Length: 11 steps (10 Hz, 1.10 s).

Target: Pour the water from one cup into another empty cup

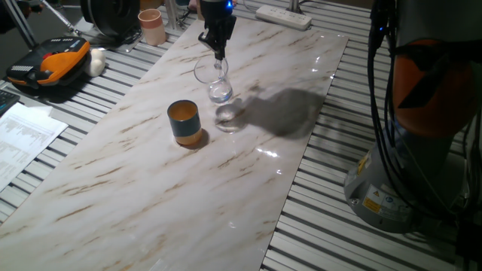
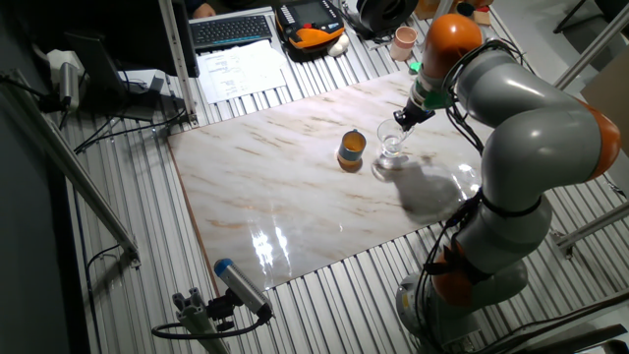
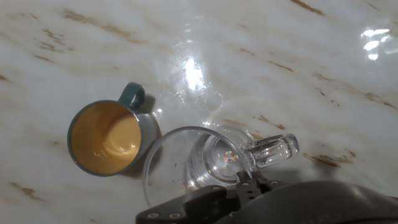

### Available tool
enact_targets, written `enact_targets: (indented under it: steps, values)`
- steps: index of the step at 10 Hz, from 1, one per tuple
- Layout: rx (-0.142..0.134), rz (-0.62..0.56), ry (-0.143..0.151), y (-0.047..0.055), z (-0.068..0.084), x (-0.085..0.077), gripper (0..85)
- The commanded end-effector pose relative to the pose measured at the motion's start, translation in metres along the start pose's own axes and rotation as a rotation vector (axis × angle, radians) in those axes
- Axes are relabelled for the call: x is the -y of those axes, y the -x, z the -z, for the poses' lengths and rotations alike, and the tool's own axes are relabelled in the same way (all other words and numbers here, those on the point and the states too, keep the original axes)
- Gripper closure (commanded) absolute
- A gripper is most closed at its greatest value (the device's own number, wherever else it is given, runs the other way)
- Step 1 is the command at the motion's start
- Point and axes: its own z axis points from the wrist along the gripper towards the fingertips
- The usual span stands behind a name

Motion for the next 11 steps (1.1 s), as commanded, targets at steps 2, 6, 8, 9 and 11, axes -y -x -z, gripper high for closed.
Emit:
enact_targets:
  steps: [2,6,8,9,11]
  values:
    - [0.023,0.009,-0.009,0.000,0.000,0.000,85.0]
    - [0.010,0.011,0.008,0.000,0.000,0.000,85.0]
    - [-0.007,-0.019,-0.016,0.001,0.000,0.000,85.0]
    - [-0.012,-0.029,-0.025,0.005,0.000,-0.001,85.0]
    - [-0.022,-0.046,-0.039,0.015,0.006,-0.003,85.0]
